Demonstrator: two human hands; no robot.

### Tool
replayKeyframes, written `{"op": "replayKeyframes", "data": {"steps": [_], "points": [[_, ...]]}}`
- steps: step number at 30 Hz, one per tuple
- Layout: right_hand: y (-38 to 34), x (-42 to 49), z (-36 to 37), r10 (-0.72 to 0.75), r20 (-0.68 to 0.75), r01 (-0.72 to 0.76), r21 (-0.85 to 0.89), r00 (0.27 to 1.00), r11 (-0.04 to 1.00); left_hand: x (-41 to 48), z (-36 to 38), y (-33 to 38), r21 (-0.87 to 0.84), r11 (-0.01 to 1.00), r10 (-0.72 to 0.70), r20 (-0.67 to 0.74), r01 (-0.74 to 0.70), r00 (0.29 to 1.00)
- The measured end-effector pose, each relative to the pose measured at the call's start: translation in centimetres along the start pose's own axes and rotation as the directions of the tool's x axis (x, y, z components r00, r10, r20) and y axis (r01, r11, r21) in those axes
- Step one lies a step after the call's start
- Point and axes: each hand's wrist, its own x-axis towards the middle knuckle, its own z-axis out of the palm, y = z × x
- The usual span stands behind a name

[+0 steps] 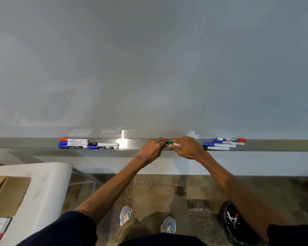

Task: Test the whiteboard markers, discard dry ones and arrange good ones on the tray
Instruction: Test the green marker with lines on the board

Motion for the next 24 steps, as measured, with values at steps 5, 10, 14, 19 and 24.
{"op": "replayKeyframes", "data": {"steps": [5, 10, 14, 19, 24], "points": [[0.3, -0.3, -0.2, 0.044, -0.007, -0.044, 0.029, 0.999, 0.999, -1.1, -1.0, 0.0, -0.063, 0.998, -0.033, -0.058, 0.029, 0.998], [1.0, -0.9, -0.4, 0.108, -0.12, -0.095, 0.106, 0.987, 0.99, -1.4, -1.8, 0.0, -0.099, 0.993, -0.078, -0.207, 0.059, 0.975], [-0.6, -0.8, -2.8, 0.177, -0.343, -0.022, 0.411, 0.922, 0.912, -0.8, -4.1, 1.1, -0.387, 0.909, -0.293, -0.336, 0.152, 0.895], [-4.6, 0.2, -9.2, 0.235, -0.539, 0.185, 0.613, 0.809, 0.768, 2.4, -10.0, 3.7, -0.573, 0.819, -0.368, -0.518, 0.005, 0.772], [-7.7, 0.5, -16.0, 0.227, -0.638, 0.406, 0.684, 0.736, 0.607, 5.5, -16.4, 6.5, -0.589, 0.797, -0.385, -0.667, -0.134, 0.638]]}}
